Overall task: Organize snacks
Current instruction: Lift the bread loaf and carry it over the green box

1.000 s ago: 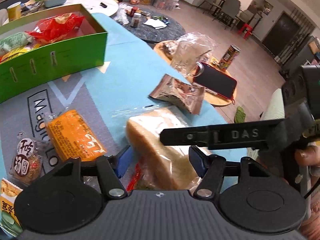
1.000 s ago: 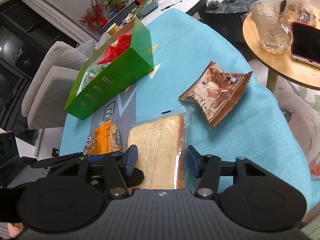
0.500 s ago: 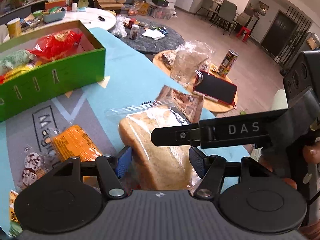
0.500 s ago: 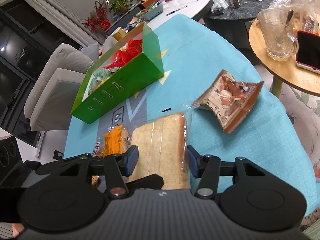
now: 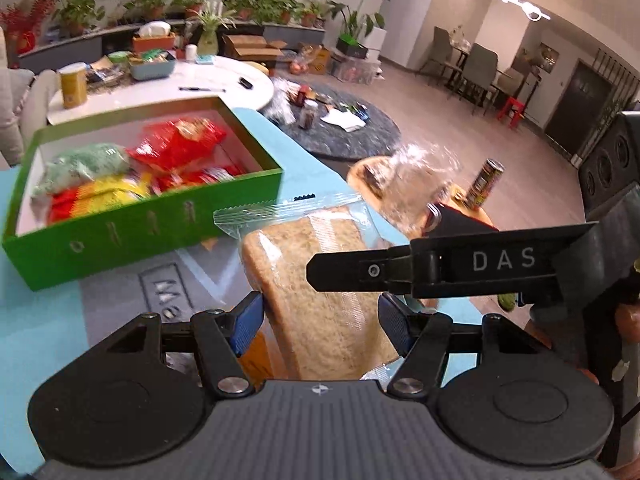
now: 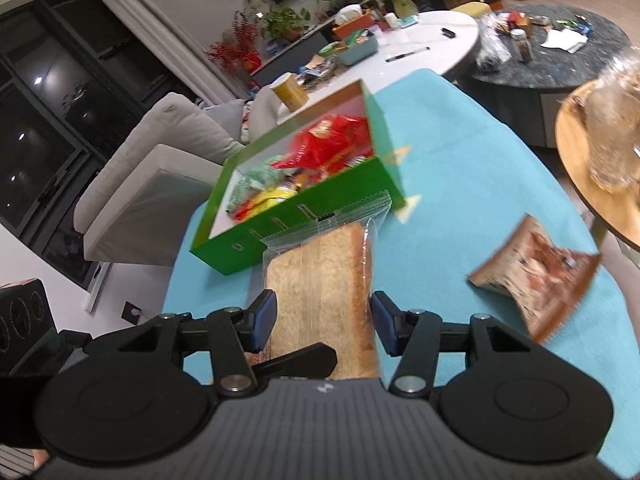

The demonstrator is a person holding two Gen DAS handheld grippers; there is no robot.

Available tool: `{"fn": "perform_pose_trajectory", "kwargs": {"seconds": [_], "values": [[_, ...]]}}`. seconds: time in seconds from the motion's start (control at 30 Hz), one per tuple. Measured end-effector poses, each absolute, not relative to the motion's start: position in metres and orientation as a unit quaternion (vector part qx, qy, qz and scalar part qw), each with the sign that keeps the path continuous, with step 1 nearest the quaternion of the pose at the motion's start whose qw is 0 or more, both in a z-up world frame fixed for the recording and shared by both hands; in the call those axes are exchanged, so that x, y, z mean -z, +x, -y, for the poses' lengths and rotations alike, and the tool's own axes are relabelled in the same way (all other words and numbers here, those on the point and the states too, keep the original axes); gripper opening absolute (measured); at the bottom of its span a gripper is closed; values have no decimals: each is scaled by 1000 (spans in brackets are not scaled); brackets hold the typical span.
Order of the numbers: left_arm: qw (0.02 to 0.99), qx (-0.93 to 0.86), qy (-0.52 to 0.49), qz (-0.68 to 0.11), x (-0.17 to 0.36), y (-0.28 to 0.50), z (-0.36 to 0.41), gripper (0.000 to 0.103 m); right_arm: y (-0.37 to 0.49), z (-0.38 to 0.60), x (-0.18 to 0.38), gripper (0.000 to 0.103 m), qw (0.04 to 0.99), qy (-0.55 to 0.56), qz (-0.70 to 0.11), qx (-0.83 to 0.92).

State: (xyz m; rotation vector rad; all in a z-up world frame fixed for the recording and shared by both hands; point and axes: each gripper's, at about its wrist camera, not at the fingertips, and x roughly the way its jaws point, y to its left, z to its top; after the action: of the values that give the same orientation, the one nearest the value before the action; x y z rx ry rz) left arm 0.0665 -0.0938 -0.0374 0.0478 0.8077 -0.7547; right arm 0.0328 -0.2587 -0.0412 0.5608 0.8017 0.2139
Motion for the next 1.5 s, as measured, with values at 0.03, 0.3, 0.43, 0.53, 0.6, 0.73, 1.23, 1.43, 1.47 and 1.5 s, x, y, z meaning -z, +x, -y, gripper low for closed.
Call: {"fn": "perform_pose_trajectory", "kwargs": {"seconds": [0.03, 0.3, 0.43, 0.53, 0.6, 0.73, 1.23, 1.43, 1.47, 1.5], "values": [[853, 356, 24, -380, 35, 68, 92, 60, 36, 257, 39, 49, 878, 267, -383, -105], [869, 339, 25, -361, 20, 85, 81, 60, 57, 241, 26, 49, 887, 250, -370, -120], [872, 332, 25, -358, 18, 94, 78, 60, 66, 238, 22, 49, 888, 247, -366, -126], [877, 326, 22, -353, 14, 104, 77, 60, 75, 237, 17, 49, 892, 248, -357, -128], [879, 322, 19, -350, 11, 112, 77, 60, 82, 237, 14, 50, 896, 244, -345, -134], [886, 312, 13, -344, 6, 132, 78, 60, 99, 239, 12, 50, 901, 247, -328, -143], [901, 301, 30, -311, -1, 188, 96, 60, 153, 250, 9, 50, 909, 251, -301, -145], [901, 297, 33, -315, 4, 207, 100, 60, 167, 253, 11, 50, 910, 252, -296, -141], [901, 297, 33, -315, 5, 210, 101, 60, 168, 253, 11, 50, 911, 251, -294, -141], [901, 298, 32, -315, 6, 213, 102, 60, 170, 254, 12, 50, 912, 250, -292, -140]]}}
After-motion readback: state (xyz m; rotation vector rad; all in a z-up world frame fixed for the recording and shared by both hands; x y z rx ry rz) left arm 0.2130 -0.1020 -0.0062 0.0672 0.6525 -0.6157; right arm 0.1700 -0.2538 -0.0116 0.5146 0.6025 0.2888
